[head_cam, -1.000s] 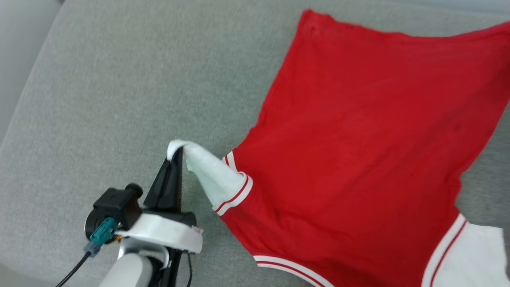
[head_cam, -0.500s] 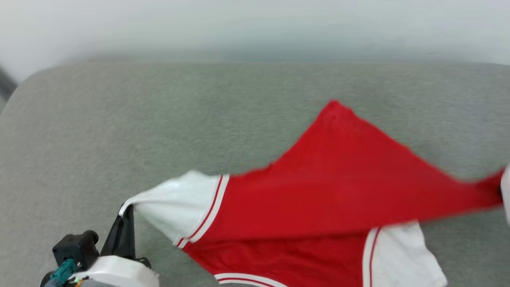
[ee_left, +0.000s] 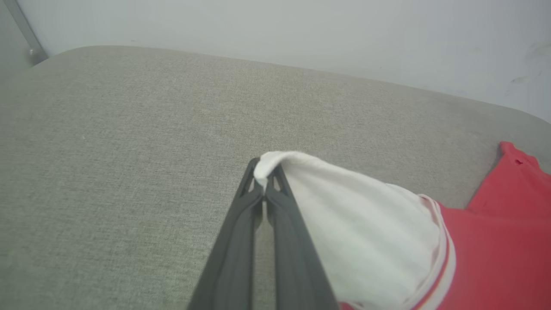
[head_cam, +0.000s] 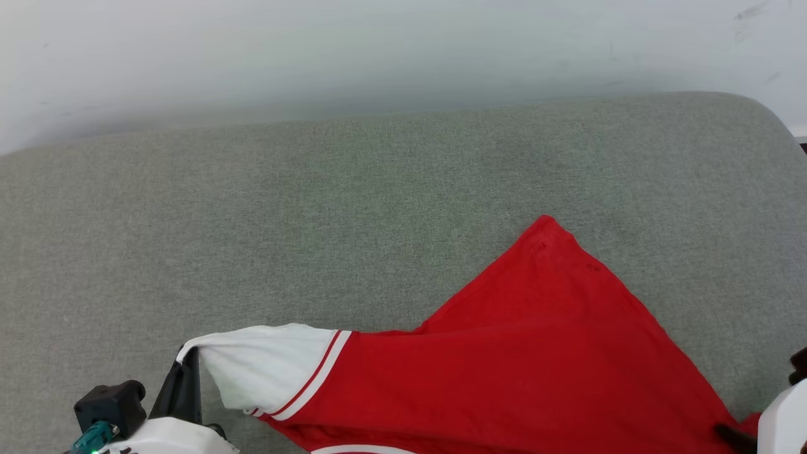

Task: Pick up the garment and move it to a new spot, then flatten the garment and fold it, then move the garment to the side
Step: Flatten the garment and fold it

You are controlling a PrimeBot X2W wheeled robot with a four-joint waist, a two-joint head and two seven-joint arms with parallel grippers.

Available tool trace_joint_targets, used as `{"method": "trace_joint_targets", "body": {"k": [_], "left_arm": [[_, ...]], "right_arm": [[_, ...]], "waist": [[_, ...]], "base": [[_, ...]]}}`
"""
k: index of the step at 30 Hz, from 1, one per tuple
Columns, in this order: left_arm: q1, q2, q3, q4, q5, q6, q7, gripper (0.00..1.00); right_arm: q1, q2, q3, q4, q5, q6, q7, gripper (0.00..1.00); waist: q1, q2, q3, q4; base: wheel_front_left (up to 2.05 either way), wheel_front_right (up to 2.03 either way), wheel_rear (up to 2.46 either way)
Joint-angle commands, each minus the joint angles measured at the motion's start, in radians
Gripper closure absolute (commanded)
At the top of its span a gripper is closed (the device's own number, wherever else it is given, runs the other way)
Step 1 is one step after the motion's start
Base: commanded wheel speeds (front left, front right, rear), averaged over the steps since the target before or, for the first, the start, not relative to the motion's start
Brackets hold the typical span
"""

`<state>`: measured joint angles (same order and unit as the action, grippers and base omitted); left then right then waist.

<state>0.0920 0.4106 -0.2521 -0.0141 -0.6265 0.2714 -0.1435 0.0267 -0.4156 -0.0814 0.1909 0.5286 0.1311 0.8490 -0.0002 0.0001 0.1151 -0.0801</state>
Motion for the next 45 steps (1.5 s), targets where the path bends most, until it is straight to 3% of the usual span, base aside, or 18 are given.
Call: {"method": "trace_joint_targets", "body": {"k": [1, 12, 16, 20, 29, 37, 38, 39, 45], "left_arm": [[-0.012, 0.006, 0.001, -0.003, 0.002, -0.003, 0.002, 1.00], [-0.095, -0.017, -0.019, -0.044, 0.029, -0.005, -0.032, 1.00], [-0.131, -0.036, -0.046, -0.045, 0.036, -0.018, -0.039, 1.00], [-0.167, -0.050, -0.068, -0.041, 0.043, -0.032, -0.040, 1.00], [-0.232, -0.074, -0.103, -0.014, 0.045, -0.067, -0.049, 1.00], [-0.259, -0.098, -0.116, 0.027, 0.035, -0.087, -0.067, 1.00], [-0.261, -0.099, -0.116, 0.033, 0.035, -0.091, -0.071, 1.00], [-0.263, -0.101, -0.117, 0.037, 0.035, -0.093, -0.073, 1.00], [-0.275, -0.108, -0.121, 0.066, 0.029, -0.106, -0.082, 1.00]], "right_arm": [[-0.019, 0.004, -0.006, -0.008, 0.009, -0.001, -0.017, 0.00], [-0.253, 0.001, 0.024, 0.071, -0.009, -0.001, -0.473, 0.00], [-0.341, 0.003, 0.078, 0.135, -0.006, -0.001, -0.549, 0.00], [-0.445, -0.029, 0.158, 0.187, 0.013, -0.001, -0.485, 0.00], [-0.652, -0.051, 0.305, 0.281, 0.056, -0.001, -0.174, 0.00], [-0.686, -0.028, 0.374, 0.343, 0.098, -0.001, 0.023, 0.02], [-0.683, -0.026, 0.389, 0.340, 0.094, 0.000, 0.030, 0.61], [-0.681, -0.023, 0.396, 0.341, 0.095, 0.000, 0.038, 1.00], [-0.690, -0.033, 0.412, 0.354, 0.119, 0.000, 0.060, 1.00]], "waist": [[0.0002, -0.0001, 0.005, 0.001], [0.0002, -0.0001, 0.109, 0.063], [0.0002, -0.0001, 0.136, 0.102], [0.0002, -0.0001, 0.165, 0.132], [0.0002, -0.0001, 0.214, 0.193], [0.0002, -0.0001, 0.249, 0.229], [0.0002, -0.0001, 0.251, 0.231], [0.0002, -0.0001, 0.253, 0.233], [0.0002, -0.0001, 0.248, 0.236]], "base": [[0.00, 0.00, 0.00], [0.00, 0.00, 0.00], [0.00, 0.00, 0.00], [0.00, 0.00, 0.00], [0.00, 0.00, 0.00], [0.00, 0.00, 0.00], [0.00, 0.00, 0.00], [0.00, 0.00, 0.00], [0.00, 0.00, 0.00]]}}
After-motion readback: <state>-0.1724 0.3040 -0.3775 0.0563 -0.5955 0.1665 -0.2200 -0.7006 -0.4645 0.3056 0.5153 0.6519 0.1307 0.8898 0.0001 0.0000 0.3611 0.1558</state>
